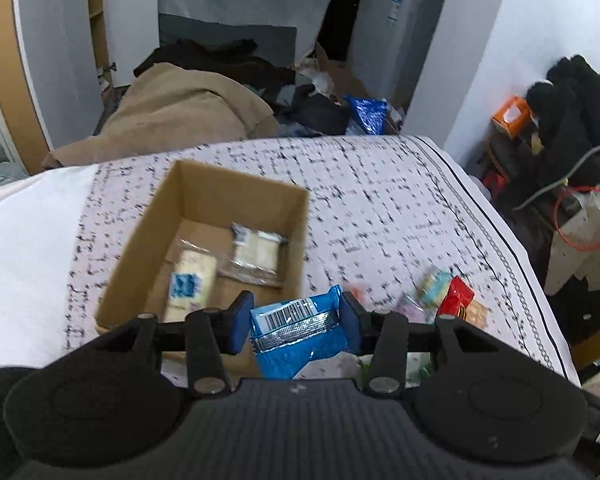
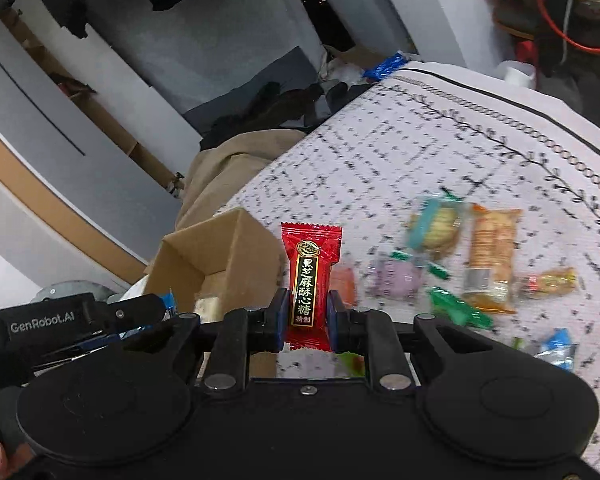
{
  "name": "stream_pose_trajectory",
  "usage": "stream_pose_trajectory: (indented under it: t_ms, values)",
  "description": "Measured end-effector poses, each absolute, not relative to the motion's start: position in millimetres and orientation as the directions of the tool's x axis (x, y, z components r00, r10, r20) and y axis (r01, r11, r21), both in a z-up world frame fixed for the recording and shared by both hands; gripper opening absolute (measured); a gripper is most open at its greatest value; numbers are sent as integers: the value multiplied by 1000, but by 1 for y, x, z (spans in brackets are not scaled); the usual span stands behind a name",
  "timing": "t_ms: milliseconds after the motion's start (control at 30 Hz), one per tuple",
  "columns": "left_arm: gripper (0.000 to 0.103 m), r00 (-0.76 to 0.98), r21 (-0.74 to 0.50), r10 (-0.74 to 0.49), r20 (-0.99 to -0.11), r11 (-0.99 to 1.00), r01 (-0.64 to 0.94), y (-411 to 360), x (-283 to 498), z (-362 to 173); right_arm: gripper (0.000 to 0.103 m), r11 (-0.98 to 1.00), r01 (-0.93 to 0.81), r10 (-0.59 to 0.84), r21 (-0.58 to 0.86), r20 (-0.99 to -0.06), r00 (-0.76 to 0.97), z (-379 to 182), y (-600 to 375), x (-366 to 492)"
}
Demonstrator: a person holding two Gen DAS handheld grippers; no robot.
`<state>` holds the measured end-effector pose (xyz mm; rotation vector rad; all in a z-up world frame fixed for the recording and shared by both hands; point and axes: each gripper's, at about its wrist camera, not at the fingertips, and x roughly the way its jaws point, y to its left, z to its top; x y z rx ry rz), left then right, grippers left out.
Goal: Organize snacks
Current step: 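Carry both bars over the box and release them inside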
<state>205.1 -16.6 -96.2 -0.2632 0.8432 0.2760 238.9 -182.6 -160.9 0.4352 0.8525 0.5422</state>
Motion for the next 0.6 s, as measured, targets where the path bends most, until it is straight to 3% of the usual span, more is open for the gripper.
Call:
stream_pose_trajectory:
  t_ms: [600]
  values:
    - [46, 608, -104, 188, -771, 905, -411, 54, 203, -98, 20, 713, -312, 686, 628, -532, 496, -158, -107, 242]
